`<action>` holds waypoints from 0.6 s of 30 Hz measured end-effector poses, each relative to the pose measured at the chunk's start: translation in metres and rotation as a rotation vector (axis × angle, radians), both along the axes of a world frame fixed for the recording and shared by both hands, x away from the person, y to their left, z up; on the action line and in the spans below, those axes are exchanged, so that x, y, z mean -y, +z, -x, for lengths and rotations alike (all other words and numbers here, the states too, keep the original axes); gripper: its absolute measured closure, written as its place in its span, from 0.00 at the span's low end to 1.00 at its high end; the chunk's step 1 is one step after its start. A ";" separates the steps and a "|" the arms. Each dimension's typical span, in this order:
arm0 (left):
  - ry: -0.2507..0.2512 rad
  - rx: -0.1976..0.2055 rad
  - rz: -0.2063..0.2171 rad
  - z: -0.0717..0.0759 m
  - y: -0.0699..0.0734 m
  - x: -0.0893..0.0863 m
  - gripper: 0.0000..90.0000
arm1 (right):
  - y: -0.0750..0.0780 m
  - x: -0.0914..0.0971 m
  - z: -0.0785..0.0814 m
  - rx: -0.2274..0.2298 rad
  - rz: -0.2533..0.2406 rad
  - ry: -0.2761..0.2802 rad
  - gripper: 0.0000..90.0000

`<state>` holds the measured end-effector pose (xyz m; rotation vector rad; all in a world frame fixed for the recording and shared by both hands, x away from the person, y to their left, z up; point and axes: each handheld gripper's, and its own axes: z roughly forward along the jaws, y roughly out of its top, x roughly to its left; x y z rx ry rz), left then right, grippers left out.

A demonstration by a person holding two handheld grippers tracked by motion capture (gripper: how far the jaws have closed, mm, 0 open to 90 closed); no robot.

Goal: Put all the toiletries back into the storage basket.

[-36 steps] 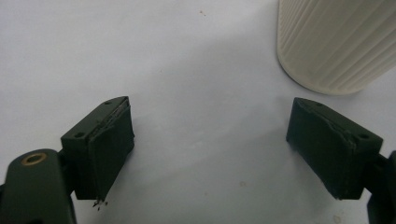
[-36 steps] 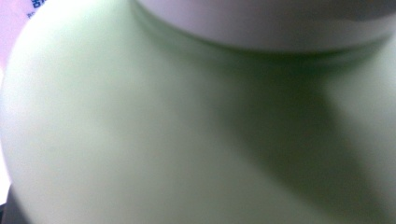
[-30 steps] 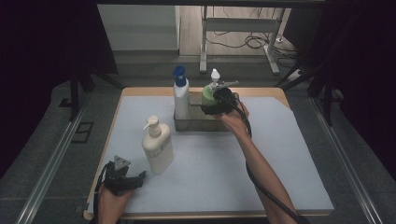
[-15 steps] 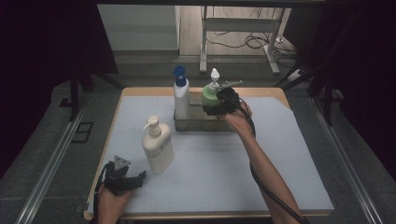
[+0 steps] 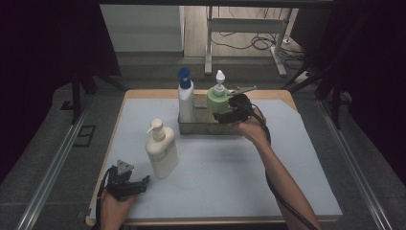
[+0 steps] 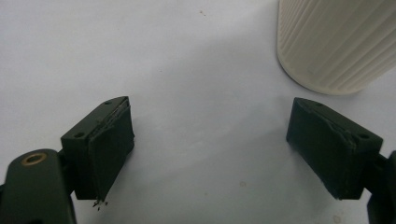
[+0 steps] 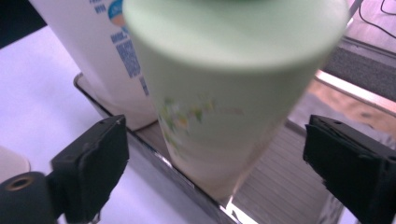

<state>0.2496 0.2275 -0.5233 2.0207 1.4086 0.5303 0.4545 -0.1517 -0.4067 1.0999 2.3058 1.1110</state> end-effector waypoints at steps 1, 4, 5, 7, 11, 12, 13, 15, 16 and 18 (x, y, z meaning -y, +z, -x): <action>0.000 -0.001 -0.001 0.000 0.000 0.000 0.16 | 0.000 0.002 0.001 0.000 0.005 0.002 0.11; 0.000 -0.001 -0.001 0.000 0.000 0.000 0.16 | 0.000 0.010 0.005 -0.009 -0.018 -0.006 0.19; 0.000 -0.001 -0.001 0.000 0.000 0.000 0.16 | 0.000 0.012 0.005 -0.020 -0.029 -0.002 0.21; 0.000 -0.001 -0.001 0.000 0.000 0.000 0.16 | 0.000 0.019 0.007 -0.027 -0.049 -0.005 0.28; 0.000 -0.002 -0.001 0.000 0.000 0.000 0.16 | -0.001 0.029 0.011 -0.017 -0.044 -0.023 0.35; 0.000 -0.001 -0.001 0.000 0.000 0.000 0.16 | -0.001 0.031 0.011 -0.012 -0.038 -0.032 0.37; 0.000 -0.001 -0.001 0.000 0.000 0.000 0.16 | -0.001 0.034 0.011 -0.010 -0.045 -0.045 0.40; 0.000 -0.001 -0.001 0.000 0.000 0.000 0.16 | -0.002 0.038 0.011 -0.018 -0.045 -0.036 0.43; 0.000 -0.001 -0.001 0.000 0.000 0.000 0.16 | -0.003 0.039 0.011 -0.017 -0.041 -0.036 0.45; 0.000 -0.001 -0.002 0.000 0.000 0.000 0.16 | -0.004 0.041 0.010 -0.007 -0.039 -0.047 0.52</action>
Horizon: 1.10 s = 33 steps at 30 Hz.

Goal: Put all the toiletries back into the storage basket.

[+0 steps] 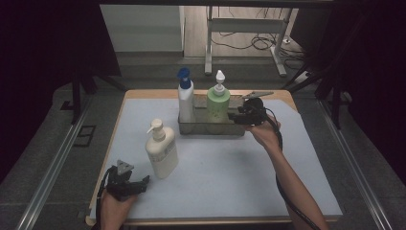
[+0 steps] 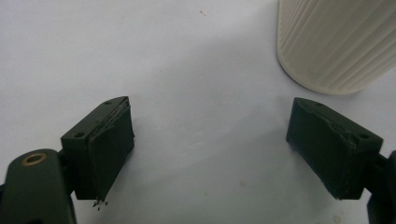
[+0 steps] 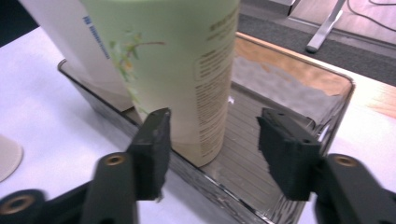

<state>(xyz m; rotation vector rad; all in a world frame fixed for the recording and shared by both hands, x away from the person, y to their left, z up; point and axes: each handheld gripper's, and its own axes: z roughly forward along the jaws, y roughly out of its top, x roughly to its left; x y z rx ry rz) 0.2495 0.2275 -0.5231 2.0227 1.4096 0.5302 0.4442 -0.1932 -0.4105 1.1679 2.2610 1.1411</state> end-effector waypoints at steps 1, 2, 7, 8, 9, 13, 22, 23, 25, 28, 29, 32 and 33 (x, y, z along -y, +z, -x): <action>0.000 0.000 0.000 0.000 0.000 0.000 0.16 | 0.000 0.001 0.000 0.004 -0.003 -0.008 0.56; 0.000 0.000 0.000 0.000 0.000 0.000 0.16 | 0.000 0.002 -0.001 0.006 -0.002 -0.011 0.59; 0.000 0.000 0.000 0.000 0.000 0.000 0.16 | -0.002 -0.001 -0.005 0.027 0.034 -0.046 0.76; 0.000 0.000 0.000 0.000 0.000 0.000 0.16 | -0.003 -0.002 -0.007 0.025 0.031 -0.049 0.79; 0.000 0.000 0.000 0.000 0.000 0.000 0.16 | -0.004 -0.002 -0.008 0.023 0.034 -0.056 0.83; 0.000 0.000 0.000 0.000 0.000 0.000 0.16 | -0.011 -0.002 -0.015 0.004 0.035 -0.080 0.94; -0.001 -0.001 0.000 0.000 0.000 0.000 0.16 | -0.022 -0.007 -0.027 0.001 0.030 -0.119 1.00; 0.000 0.000 0.000 0.000 0.000 0.000 0.16 | -0.023 -0.008 -0.028 0.001 0.030 -0.124 1.00; 0.000 -0.001 0.000 0.000 0.000 0.000 0.16 | -0.025 -0.010 -0.030 0.005 0.033 -0.125 0.99; -0.001 -0.001 0.000 0.000 0.000 0.000 0.16 | -0.029 -0.013 -0.035 -0.014 0.023 -0.128 0.99; -0.001 -0.001 0.000 0.000 0.000 0.000 0.16 | -0.030 -0.014 -0.036 -0.018 0.021 -0.128 0.99; -0.001 -0.001 0.000 0.000 0.000 0.000 0.16 | -0.035 -0.018 -0.039 -0.032 0.024 -0.132 0.99; -0.001 -0.001 0.000 0.000 0.000 0.000 0.16 | -0.037 -0.019 -0.041 -0.037 0.030 -0.135 0.99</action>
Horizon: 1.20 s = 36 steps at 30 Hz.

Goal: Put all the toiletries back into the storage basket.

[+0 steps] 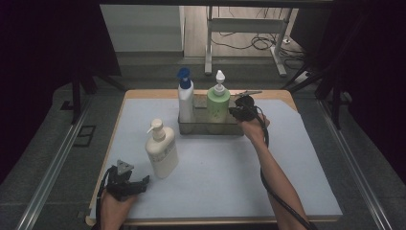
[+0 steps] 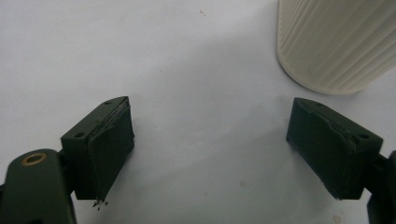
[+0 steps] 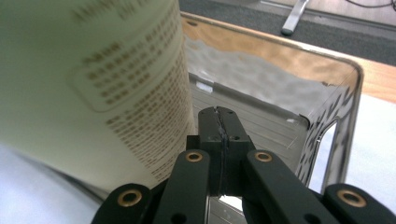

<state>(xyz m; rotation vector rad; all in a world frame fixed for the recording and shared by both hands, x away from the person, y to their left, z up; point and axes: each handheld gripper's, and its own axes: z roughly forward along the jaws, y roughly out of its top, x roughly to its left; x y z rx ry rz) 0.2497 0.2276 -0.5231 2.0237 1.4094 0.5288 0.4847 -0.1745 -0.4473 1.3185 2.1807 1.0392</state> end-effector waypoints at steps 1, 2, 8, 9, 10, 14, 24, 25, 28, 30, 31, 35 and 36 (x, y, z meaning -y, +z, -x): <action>0.000 0.000 0.000 0.000 0.000 0.000 0.16 | -0.002 -0.001 -0.001 -0.006 0.000 -0.001 0.99; 0.000 0.000 0.000 0.000 0.000 0.000 0.16 | -0.003 -0.001 -0.002 -0.010 -0.004 -0.004 0.98; 0.000 0.000 0.000 0.000 0.000 0.000 0.16 | -0.009 -0.006 -0.008 -0.025 -0.008 -0.016 0.99; -0.001 0.000 0.000 0.000 0.000 0.000 0.16 | -0.010 -0.006 -0.008 -0.032 -0.012 -0.019 0.99; 0.000 0.000 0.000 0.000 0.000 0.000 0.16 | -0.010 -0.006 -0.009 -0.034 -0.016 -0.019 0.99; 0.002 0.002 0.002 0.000 0.000 0.000 0.16 | -0.011 -0.006 -0.009 -0.042 -0.023 -0.022 0.99; 0.002 0.002 0.002 0.000 0.000 0.000 0.16 | -0.011 -0.013 -0.010 -0.048 -0.029 -0.013 0.99; 0.002 0.002 0.002 0.000 0.000 0.000 0.16 | -0.011 -0.014 -0.010 -0.054 -0.028 -0.012 0.99; 0.002 0.001 0.001 0.000 0.000 0.000 0.16 | -0.012 -0.015 -0.010 -0.054 -0.028 -0.008 0.99; 0.002 0.001 0.001 0.000 0.000 0.000 0.16 | -0.013 -0.017 -0.010 -0.059 -0.028 -0.005 0.99; 0.002 0.001 0.001 0.000 0.000 0.000 0.16 | -0.013 -0.018 -0.009 -0.060 -0.028 -0.003 0.99; 0.002 0.001 0.001 0.000 0.000 0.000 0.16 | -0.014 -0.022 -0.008 -0.063 -0.024 0.012 0.99; 0.002 0.001 0.001 0.000 0.000 0.000 0.16 | -0.014 -0.023 -0.008 -0.065 -0.023 0.013 1.00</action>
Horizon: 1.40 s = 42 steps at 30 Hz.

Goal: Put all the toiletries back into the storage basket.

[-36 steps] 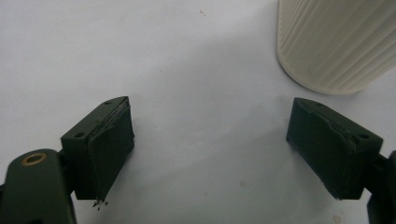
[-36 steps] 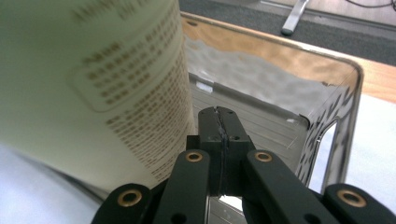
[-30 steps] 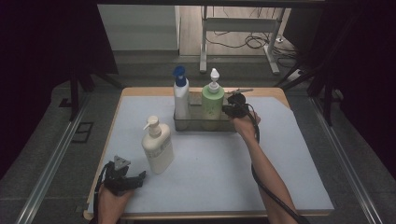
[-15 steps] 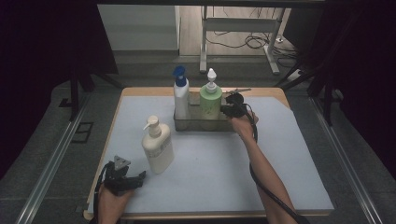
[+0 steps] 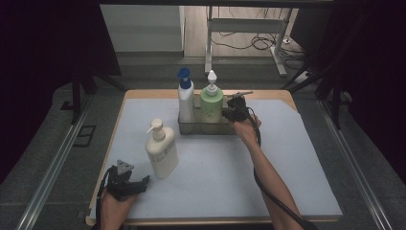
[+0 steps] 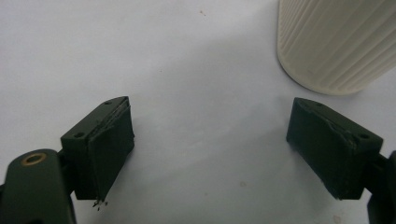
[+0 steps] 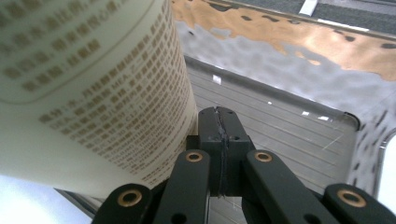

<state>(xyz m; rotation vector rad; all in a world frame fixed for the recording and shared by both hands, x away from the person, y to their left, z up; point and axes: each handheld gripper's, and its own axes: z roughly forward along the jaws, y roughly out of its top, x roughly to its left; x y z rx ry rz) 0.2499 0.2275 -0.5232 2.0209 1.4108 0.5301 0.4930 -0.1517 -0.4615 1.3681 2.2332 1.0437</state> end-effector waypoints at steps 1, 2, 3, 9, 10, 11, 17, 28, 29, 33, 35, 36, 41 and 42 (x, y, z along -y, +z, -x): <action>0.000 0.000 0.001 0.000 0.000 0.000 0.16 | 0.000 -0.001 0.000 0.001 -0.001 0.003 0.99; 0.000 0.000 0.000 0.000 0.000 0.000 0.16 | 0.000 -0.002 0.000 0.002 0.002 0.003 0.99; 0.001 0.000 0.000 0.000 0.000 0.000 0.16 | 0.000 -0.002 0.000 0.003 0.005 0.005 1.00; 0.001 0.000 0.001 0.000 0.000 0.000 0.16 | 0.001 -0.010 0.003 0.010 0.018 0.012 0.99; 0.001 0.000 0.001 0.000 0.000 0.000 0.16 | 0.001 -0.011 0.003 0.010 0.020 0.013 0.99; 0.001 0.000 0.001 0.000 0.000 0.000 0.16 | 0.001 -0.013 0.004 0.010 0.023 0.018 0.99; 0.001 0.000 0.001 0.000 0.000 0.000 0.16 | 0.001 -0.023 0.006 0.019 0.032 0.031 1.00; 0.001 -0.001 0.001 0.000 0.000 0.000 0.16 | 0.002 -0.029 0.010 0.033 0.058 0.007 1.00; 0.001 -0.002 0.000 0.000 0.000 0.000 0.16 | 0.002 -0.029 0.010 0.033 0.063 0.009 1.00; 0.001 -0.001 0.000 0.000 0.000 0.000 0.16 | 0.002 -0.029 0.010 0.030 0.063 0.010 1.00; 0.001 -0.001 0.000 0.000 0.000 0.000 0.16 | 0.002 -0.029 0.010 0.031 0.070 0.014 1.00; -0.002 -0.002 -0.002 0.000 0.000 0.000 0.16 | 0.002 -0.029 0.010 0.031 0.076 0.016 0.99; -0.002 -0.002 -0.002 0.000 0.000 0.000 0.16 | 0.007 -0.025 0.011 0.048 0.104 0.027 0.93; -0.002 -0.002 -0.002 0.000 0.000 0.000 0.16 | 0.009 -0.023 0.011 0.046 0.093 0.026 0.91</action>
